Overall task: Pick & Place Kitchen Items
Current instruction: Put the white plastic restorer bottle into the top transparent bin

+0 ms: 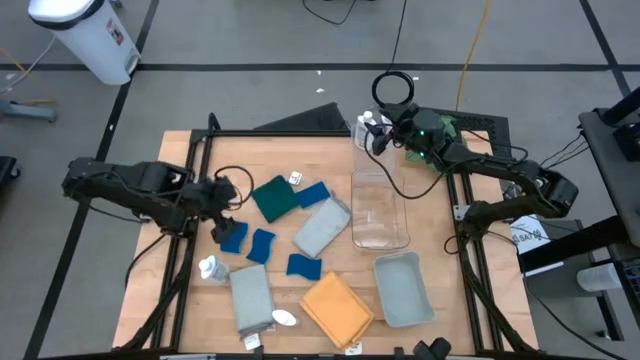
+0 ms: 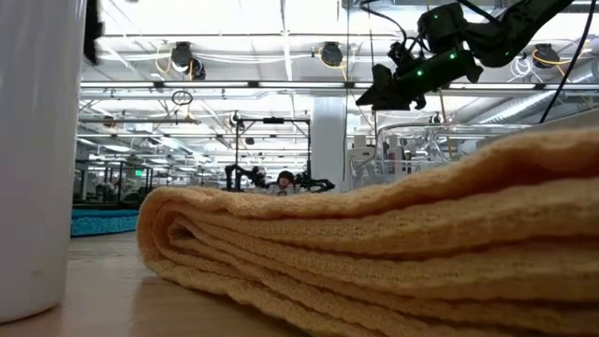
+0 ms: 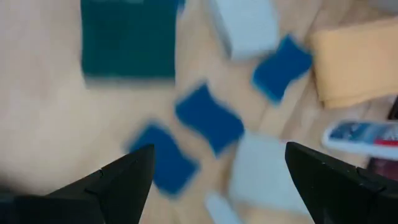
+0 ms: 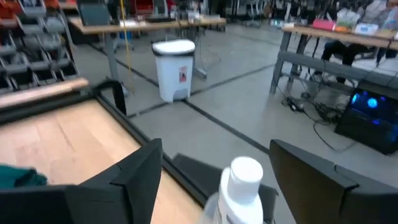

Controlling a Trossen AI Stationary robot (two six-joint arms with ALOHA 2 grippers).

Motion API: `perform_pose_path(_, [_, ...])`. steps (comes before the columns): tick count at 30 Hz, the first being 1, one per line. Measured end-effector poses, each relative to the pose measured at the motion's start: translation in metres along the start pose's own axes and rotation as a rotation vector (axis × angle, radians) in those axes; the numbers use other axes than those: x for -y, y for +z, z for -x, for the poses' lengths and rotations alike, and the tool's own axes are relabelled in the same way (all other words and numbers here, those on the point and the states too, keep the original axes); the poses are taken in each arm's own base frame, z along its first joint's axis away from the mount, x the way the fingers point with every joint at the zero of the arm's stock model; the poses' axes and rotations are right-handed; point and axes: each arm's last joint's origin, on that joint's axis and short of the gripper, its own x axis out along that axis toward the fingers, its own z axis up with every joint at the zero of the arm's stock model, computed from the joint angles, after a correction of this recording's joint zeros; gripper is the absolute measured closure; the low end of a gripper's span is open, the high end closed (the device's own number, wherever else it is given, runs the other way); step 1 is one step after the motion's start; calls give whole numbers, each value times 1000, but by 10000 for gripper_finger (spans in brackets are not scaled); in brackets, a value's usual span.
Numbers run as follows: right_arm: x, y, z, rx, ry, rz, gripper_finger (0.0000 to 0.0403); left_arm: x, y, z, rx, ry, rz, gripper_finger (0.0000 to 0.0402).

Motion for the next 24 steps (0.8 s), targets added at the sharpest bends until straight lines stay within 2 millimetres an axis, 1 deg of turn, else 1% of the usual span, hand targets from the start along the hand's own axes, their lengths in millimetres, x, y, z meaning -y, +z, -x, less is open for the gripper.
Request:
perform_pose_path(3, [0, 4, 0, 38, 0, -17, 137, -5, -2, -5, -229, -41, 198, 39])
perform_pose_path(5, [-1, 5, 0, 48, 4, -17, 137, -3, -3, -8, -336, -51, 274, 39])
perform_pose_path(10, [-6, 5, 1, 49, 22, -8, 137, 9, -7, -17, -446, -17, 349, 39])
perform_pose_path(13, [-10, 5, 1, 51, 38, 12, 137, 17, -13, -24, -506, 48, 407, 39])
perform_pose_path(20, [-25, 8, 3, 78, 89, 25, 137, 34, -33, -29, -553, 172, 497, 39])
perform_pose_path(21, [-26, 9, 4, 85, 95, 26, 137, 35, -35, -29, -543, 185, 502, 39])
perform_pose_path(24, [-32, 10, 5, 99, 113, 48, 137, 38, -42, -28, -438, 243, 526, 39])
